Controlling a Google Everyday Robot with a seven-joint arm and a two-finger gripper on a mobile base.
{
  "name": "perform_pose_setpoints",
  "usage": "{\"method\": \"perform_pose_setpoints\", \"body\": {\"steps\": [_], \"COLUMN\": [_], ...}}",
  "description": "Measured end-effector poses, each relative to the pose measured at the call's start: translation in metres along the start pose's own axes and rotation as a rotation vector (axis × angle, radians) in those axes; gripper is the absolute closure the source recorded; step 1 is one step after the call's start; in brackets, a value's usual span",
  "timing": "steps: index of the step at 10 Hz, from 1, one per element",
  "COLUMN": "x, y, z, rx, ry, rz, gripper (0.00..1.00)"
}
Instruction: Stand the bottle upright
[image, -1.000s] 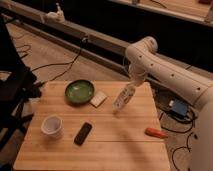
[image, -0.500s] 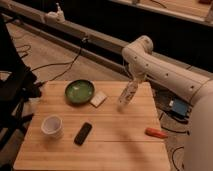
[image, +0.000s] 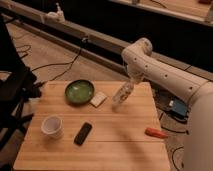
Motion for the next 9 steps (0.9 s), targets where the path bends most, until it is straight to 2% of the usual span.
{"method": "perform_pose_setpoints", "body": {"steps": [2, 9], "x": [0.0000, 0.0055], "y": [0.0002, 0.0031], "z": [0.0023, 0.0039], "rx": [0.010, 0.020], "ry": [-0.019, -0.042], "rz": [0.003, 0.014], "gripper": [1.00, 1.00]}}
